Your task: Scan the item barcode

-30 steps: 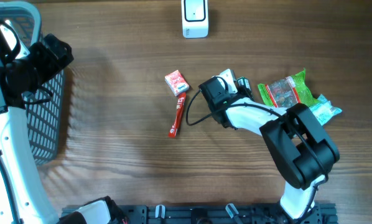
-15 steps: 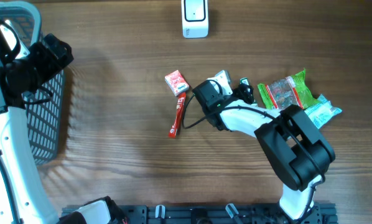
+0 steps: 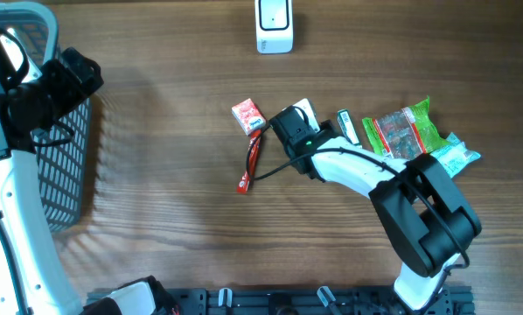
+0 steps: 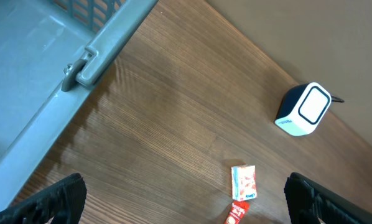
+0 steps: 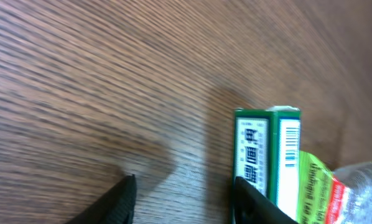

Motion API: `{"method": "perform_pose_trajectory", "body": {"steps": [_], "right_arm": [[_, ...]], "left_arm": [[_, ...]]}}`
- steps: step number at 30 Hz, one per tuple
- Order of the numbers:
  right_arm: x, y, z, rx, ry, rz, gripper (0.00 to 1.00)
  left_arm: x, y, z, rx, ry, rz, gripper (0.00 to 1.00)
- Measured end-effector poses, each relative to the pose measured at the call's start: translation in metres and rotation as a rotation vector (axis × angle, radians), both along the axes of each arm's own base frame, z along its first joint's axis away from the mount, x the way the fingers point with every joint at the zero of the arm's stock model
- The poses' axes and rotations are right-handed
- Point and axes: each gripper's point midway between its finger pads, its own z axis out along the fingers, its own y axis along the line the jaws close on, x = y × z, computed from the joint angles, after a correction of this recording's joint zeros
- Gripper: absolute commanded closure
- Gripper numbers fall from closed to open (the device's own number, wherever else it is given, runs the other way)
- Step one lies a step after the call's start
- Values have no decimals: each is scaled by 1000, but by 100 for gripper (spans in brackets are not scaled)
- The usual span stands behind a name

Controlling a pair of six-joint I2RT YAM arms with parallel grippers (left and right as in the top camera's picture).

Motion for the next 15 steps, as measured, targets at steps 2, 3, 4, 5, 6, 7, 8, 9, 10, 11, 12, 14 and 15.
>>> {"method": "perform_pose_trajectory", "body": {"steps": [2, 3, 4, 5, 6, 7, 8, 9, 10, 11, 12, 14, 15], "right_arm": [[-2, -1, -1, 8, 27, -8, 93], [-3, -3, 1, 8, 44, -13, 96], [-2, -6, 3, 17, 65, -33, 96], [-1, -8, 7, 28, 84, -44, 96], [4, -9, 12, 49, 94, -57, 96], [10, -10, 18, 70, 91, -70, 96], [17, -12, 27, 103, 94, -88, 96], [22, -14, 34, 130, 91, -99, 96], [28, -17, 41, 163, 84, -114, 96], [34, -20, 48, 198, 78, -127, 96], [38, -24, 53, 227, 75, -137, 96], [42, -33, 56, 286, 84, -161, 96], [43, -38, 54, 316, 98, -174, 96]], "left_arm": [[0, 0, 0, 0, 0, 0, 0], [0, 0, 0, 0, 0, 0, 0], [0, 0, 0, 0, 0, 0, 0], [0, 0, 0, 0, 0, 0, 0], [0, 0, 0, 0, 0, 0, 0], [0, 0, 0, 0, 0, 0, 0], [0, 0, 0, 0, 0, 0, 0], [0, 0, 0, 0, 0, 0, 0], [0, 0, 0, 0, 0, 0, 0], [0, 0, 0, 0, 0, 0, 0], [0, 0, 0, 0, 0, 0, 0], [0, 0, 0, 0, 0, 0, 0], [0, 0, 0, 0, 0, 0, 0]]}}
